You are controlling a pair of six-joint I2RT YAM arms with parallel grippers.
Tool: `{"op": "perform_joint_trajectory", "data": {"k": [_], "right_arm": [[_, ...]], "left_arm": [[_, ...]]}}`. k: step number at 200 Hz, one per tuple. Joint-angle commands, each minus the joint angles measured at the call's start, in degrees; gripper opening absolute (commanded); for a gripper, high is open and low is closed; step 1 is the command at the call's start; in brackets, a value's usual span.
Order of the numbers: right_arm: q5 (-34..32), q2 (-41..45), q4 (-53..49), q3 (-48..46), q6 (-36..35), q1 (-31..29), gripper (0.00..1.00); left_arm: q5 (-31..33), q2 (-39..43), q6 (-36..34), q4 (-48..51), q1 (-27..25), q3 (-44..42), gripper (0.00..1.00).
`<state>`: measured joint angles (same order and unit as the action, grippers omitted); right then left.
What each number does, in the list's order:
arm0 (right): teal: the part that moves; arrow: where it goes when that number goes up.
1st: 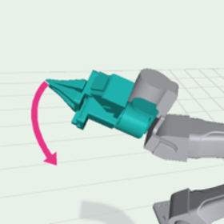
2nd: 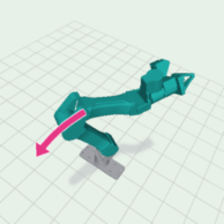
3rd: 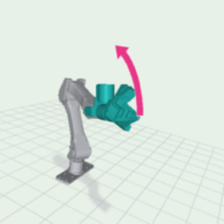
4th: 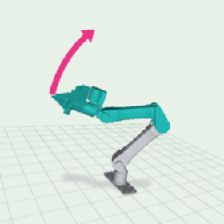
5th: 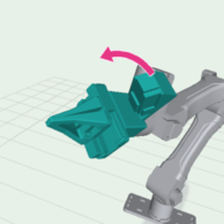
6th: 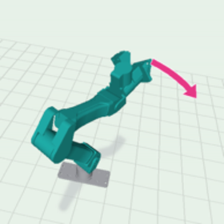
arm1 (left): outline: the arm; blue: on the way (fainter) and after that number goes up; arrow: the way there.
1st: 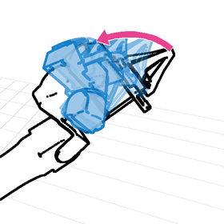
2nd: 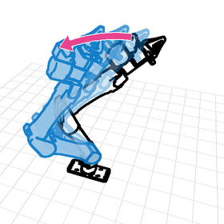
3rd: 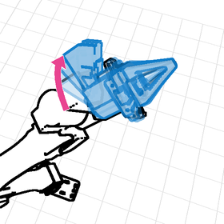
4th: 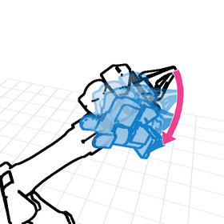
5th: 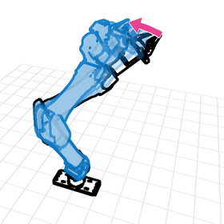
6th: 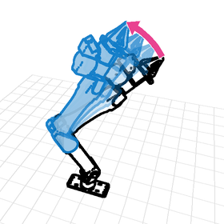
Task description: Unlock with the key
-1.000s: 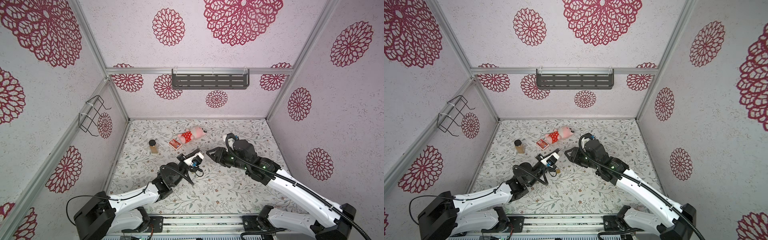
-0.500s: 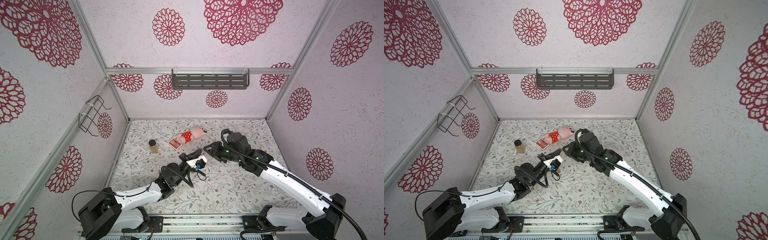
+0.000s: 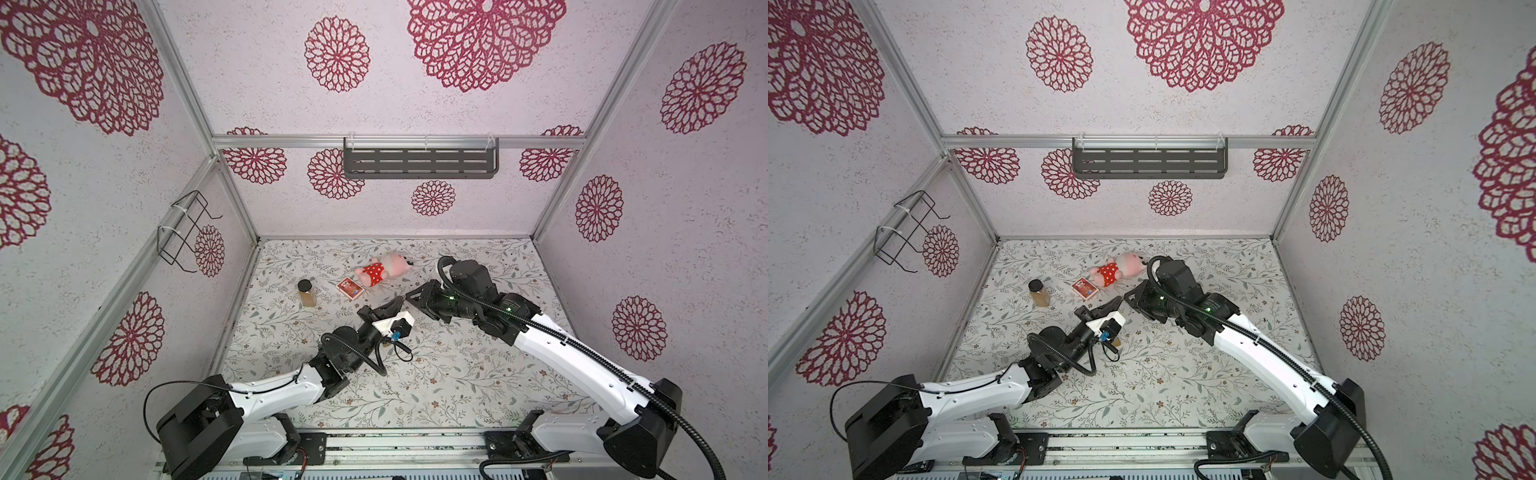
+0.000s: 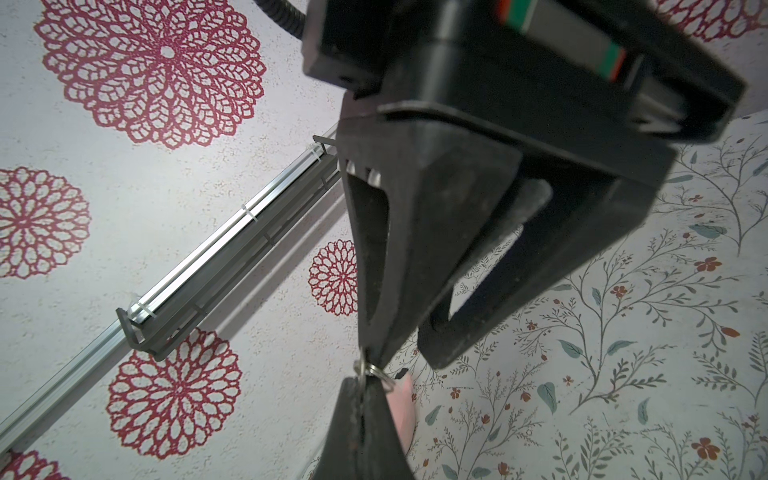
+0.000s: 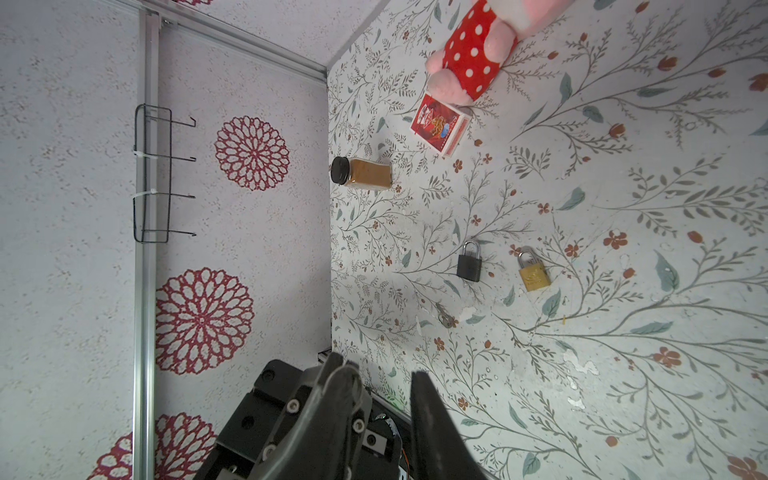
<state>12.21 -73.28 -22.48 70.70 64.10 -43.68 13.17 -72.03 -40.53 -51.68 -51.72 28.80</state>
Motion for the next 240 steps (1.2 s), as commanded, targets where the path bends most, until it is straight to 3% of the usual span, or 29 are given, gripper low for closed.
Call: {"op": "perform_joint_trajectory", "data": {"k": [1, 48, 123, 240], "right_arm": [[0.27, 1.81, 0.17, 2.65, 0.36, 0.0, 0.27], [-3.03, 3.74, -2.83, 3.83, -0.6, 0.05, 0.27], [1.2, 1.36, 0.29, 3.51, 1.15, 0.02, 0.26], [2.34, 0.68, 2.22, 1.5, 2.76, 0.53, 0.19]], "left_arm": [[-0.6, -0.91, -1.04, -1.3, -0.57, 0.47, 0.0], [-0.33, -0.8, -1.38, -1.7, -0.57, 0.46, 0.0], [-0.59, -2.13, -2.67, -1.86, -0.58, 2.1, 0.0], [-1.48, -1.61, -3.08, -1.18, -0.57, 3.72, 0.0]]}}
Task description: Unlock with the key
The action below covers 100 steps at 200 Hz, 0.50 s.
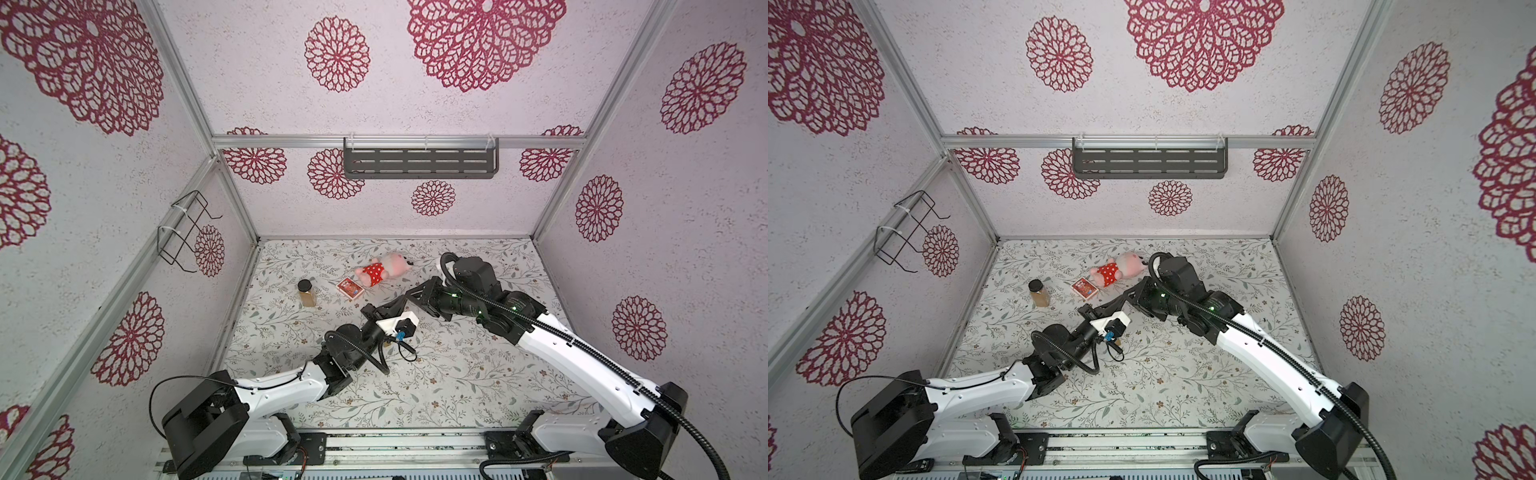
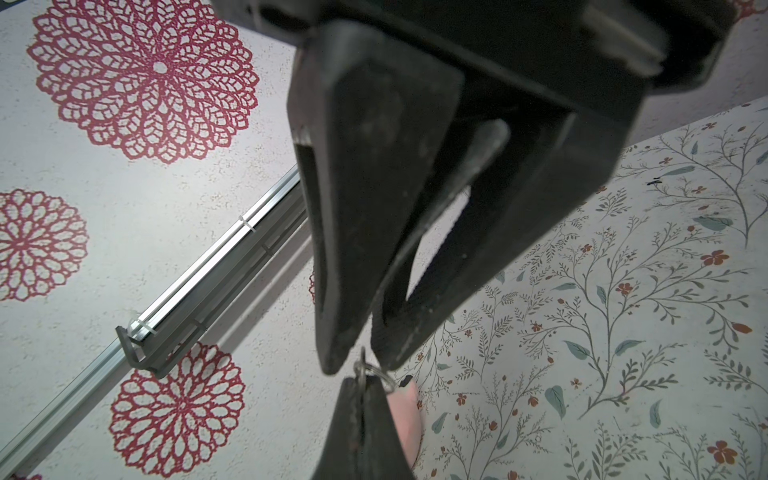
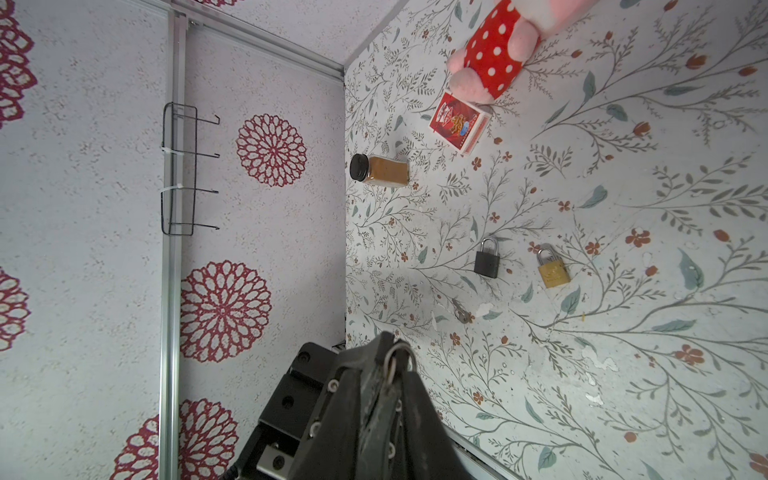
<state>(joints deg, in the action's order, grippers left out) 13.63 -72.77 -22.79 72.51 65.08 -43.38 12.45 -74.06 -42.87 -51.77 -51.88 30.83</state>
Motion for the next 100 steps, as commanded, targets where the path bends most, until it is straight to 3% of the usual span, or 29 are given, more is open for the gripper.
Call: {"op": "perform_joint_trajectory", "data": {"k": [1, 100], "right_arm": [[0.94, 0.13, 2.55, -0.38, 1.83, 0.22, 0.19], [1.27, -0.44, 3.1, -0.43, 3.3, 0.65, 0.02]], "left_arm": [[-0.76, 0.42, -0.68, -1.12, -0.46, 1.73, 0.0], [-0.77, 0.26, -2.57, -2.33, -0.84, 2.39, 0.0]]}}
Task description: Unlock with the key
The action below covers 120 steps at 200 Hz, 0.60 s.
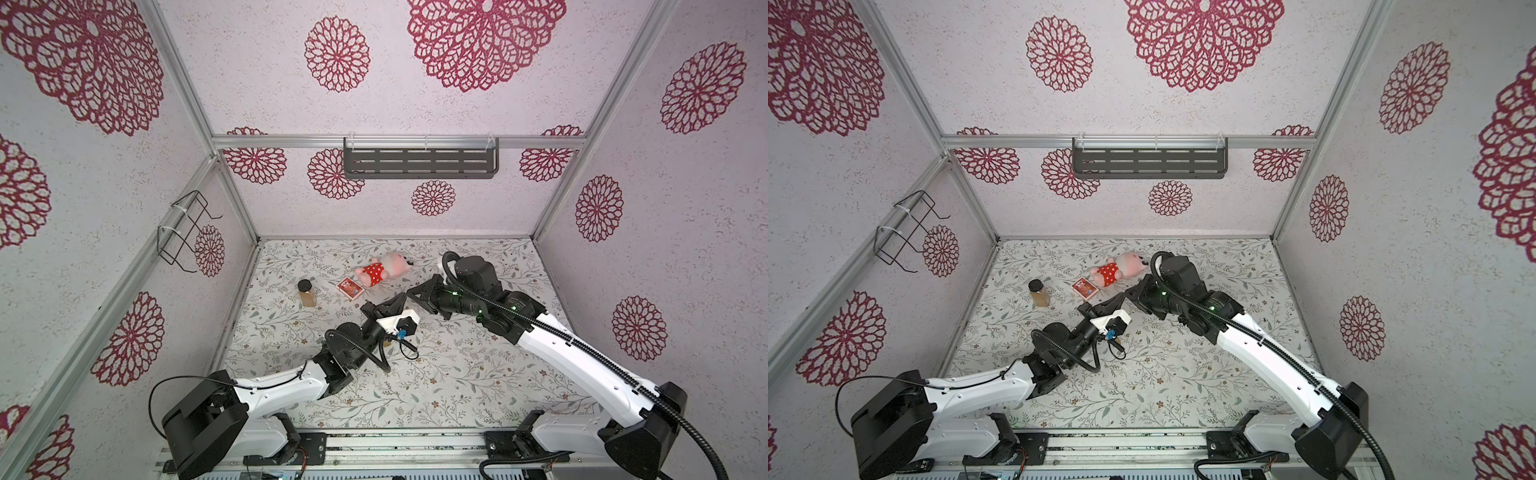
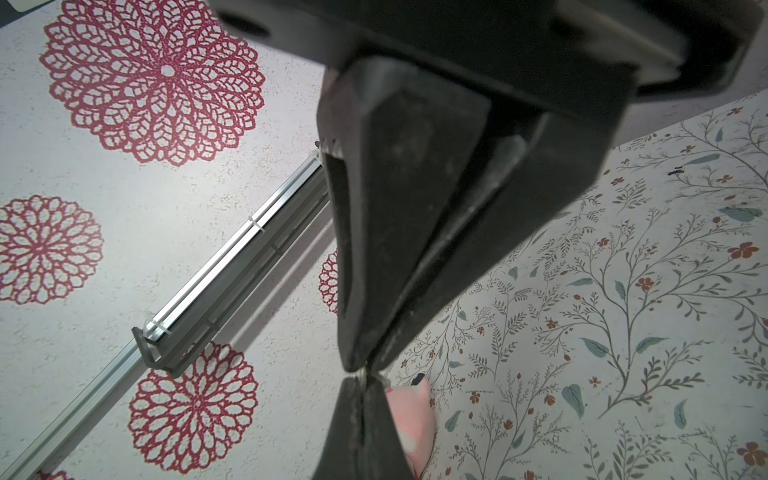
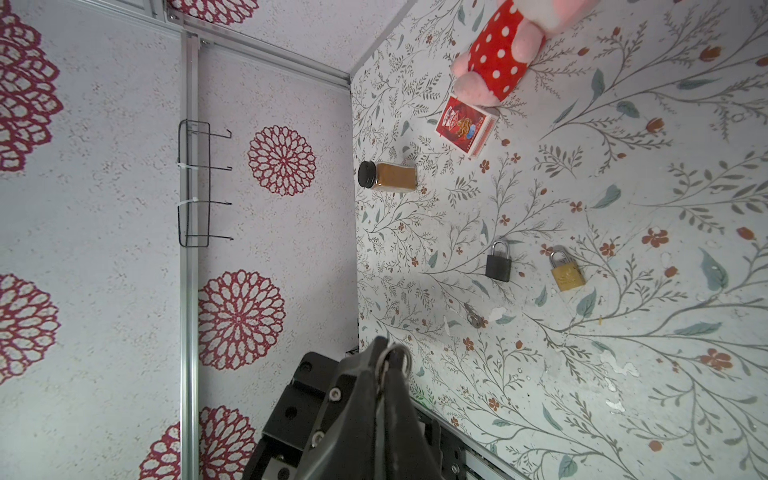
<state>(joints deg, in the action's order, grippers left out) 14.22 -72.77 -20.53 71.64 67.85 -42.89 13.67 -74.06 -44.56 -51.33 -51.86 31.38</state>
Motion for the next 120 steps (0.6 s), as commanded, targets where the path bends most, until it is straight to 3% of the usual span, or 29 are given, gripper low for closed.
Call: {"op": "perform_joint_trajectory", "data": {"k": [1, 75, 104, 120], "right_arm": [[0.68, -0.44, 0.85, 0.45, 0.52, 0.17, 0.02], [0.29, 0.01, 0.23, 1.14, 0.7, 0.18, 0.0], [0.28, 0.59, 1.12, 1.51, 0.88, 0.35, 0.0], [0.49, 0.93, 2.0, 2.1, 0.96, 0.78, 0.0]], "left_arm": [[-1.99, 0.25, -0.97, -2.79, -0.87, 1.84, 0.0], [-1.28, 0.62, 0.29, -2.88, -0.88, 3.27, 0.0], [-1.32, 2.3, 1.21, 1.25, -0.94, 3.93, 0.26], [-1.26, 3.42, 2.25, 5.24, -0.98, 4.72, 0.35]]}}
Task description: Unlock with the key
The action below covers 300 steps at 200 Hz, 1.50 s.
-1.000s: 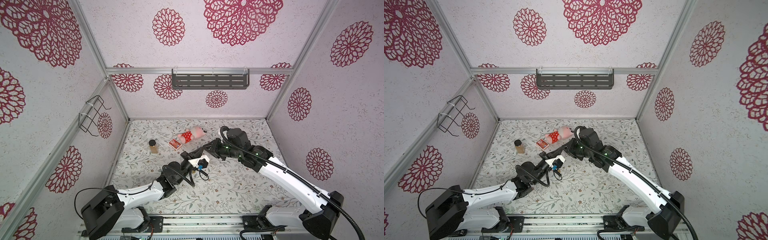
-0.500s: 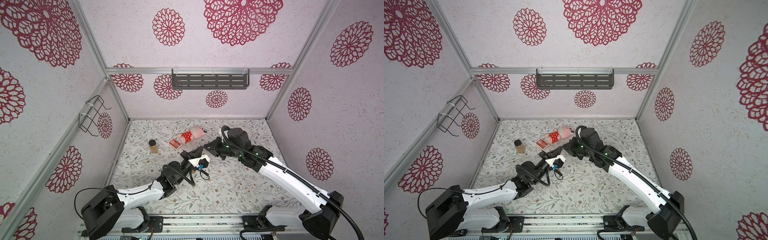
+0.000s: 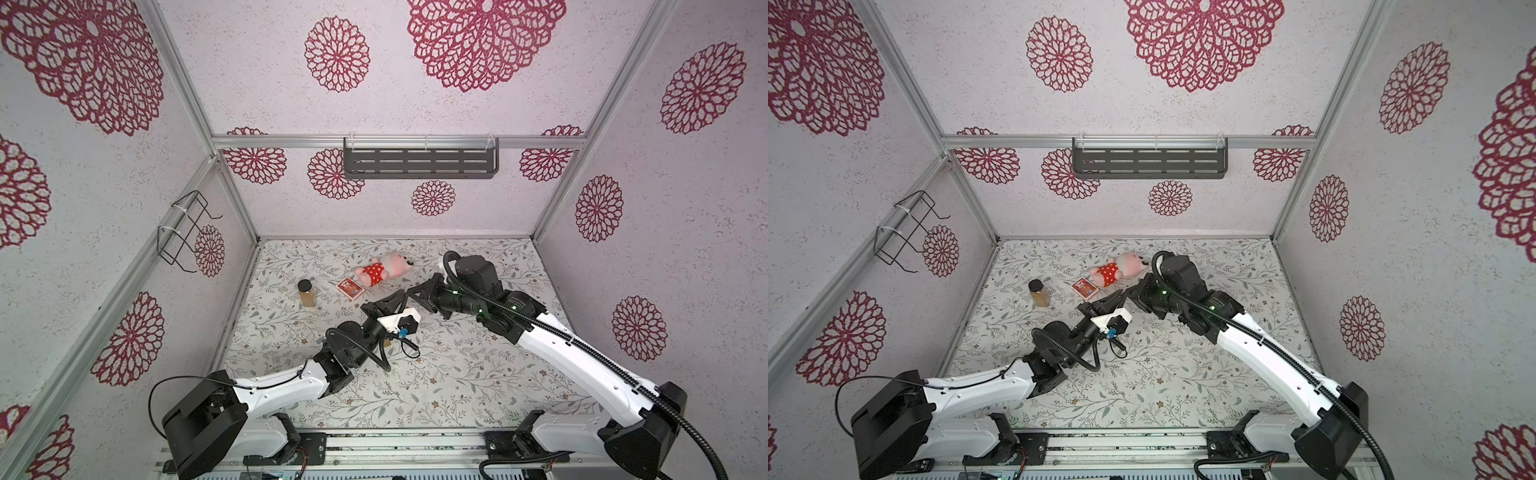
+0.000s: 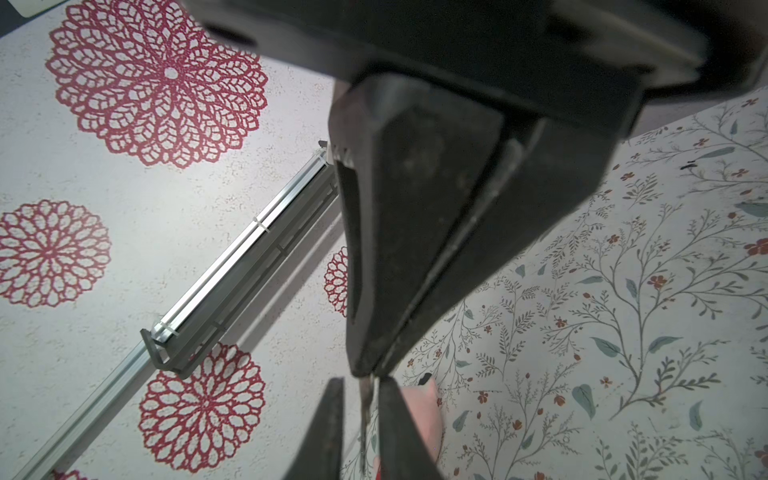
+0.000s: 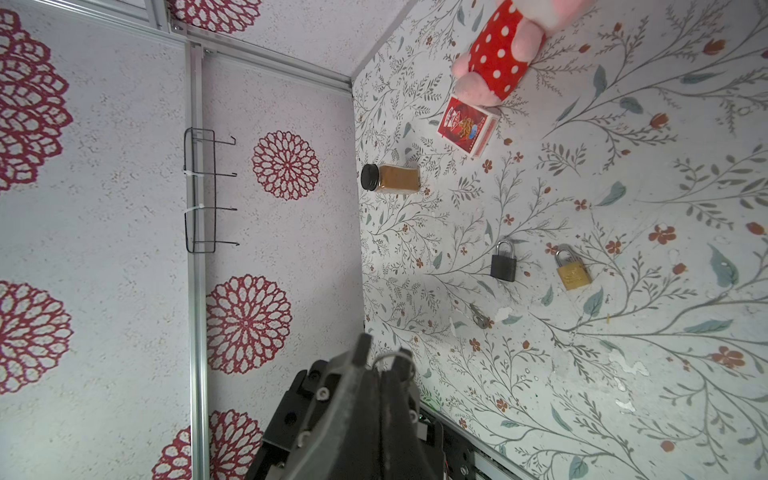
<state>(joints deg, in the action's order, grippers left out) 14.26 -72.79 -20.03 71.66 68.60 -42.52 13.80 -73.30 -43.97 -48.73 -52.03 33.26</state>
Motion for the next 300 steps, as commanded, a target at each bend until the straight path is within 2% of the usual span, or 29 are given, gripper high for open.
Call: {"op": "perform_joint_trajectory", "data": {"k": [1, 28, 51, 80, 107, 138, 165, 181, 214, 269, 300], "right_arm": [[0.48, 1.01, 1.54, 2.13, 0.22, 0.46, 0.0], [1.02, 2.12, 2.52, 3.03, -0.34, 2.17, 0.0], [3.23, 3.73, 6.67, 0.85, -0.78, 4.45, 0.0], [4.86, 6.53, 15.37, -5.31, -3.68, 6.38, 0.0], [4.53, 8.92, 26.84, -13.72, -5.88, 6.58, 0.0], [4.55, 10.42, 43.63, -23.23, -6.93, 6.25, 0.0], [3.33, 10.85, 53.88, -27.98, -7.8, 4.75, 0.0], [2.43, 10.93, 59.47, -30.74, -6.63, 3.95, 0.0], [-0.78, 12.55, 65.73, -33.83, -7.57, 1.6, 0.0], [-3.91, 12.87, 72.24, -36.16, -6.85, -0.3, 0.0], [-4.06, 11.64, 73.92, -35.75, -6.36, -1.22, 0.0]], "left_arm": [[-1.36, 2.73, 1.76, 2.92, -0.75, 2.9, 0.35], [-1.22, 5.2, 4.75, 8.73, -0.71, 3.15, 0.46], [-3.15, 8.78, 10.3, 14.77, -0.7, 2.91, 0.53], [-6.97, 14.78, 24.87, 24.01, 0.05, 3.75, 0.58], [-7.06, 18.92, 45.5, 24.45, 1.33, 4.36, 0.61], [-5.46, 18.9, 75.36, 20.24, 2.99, 6.19, 0.6], [-4.84, 16.6, 92.43, 18.29, 3.16, 7.7, 0.56], [-4.0, 15.42, 98.78, 17.26, 3.16, 7.75, 0.54], [-2.32, 14.55, 106.87, 15.96, 3.03, 6.92, 0.5], [-2.79, 12.07, 111.38, 17.36, 2.9, 7.53, 0.48], [-4.28, 10.19, 111.51, 14.14, 2.81, 7.88, 0.42]]}}
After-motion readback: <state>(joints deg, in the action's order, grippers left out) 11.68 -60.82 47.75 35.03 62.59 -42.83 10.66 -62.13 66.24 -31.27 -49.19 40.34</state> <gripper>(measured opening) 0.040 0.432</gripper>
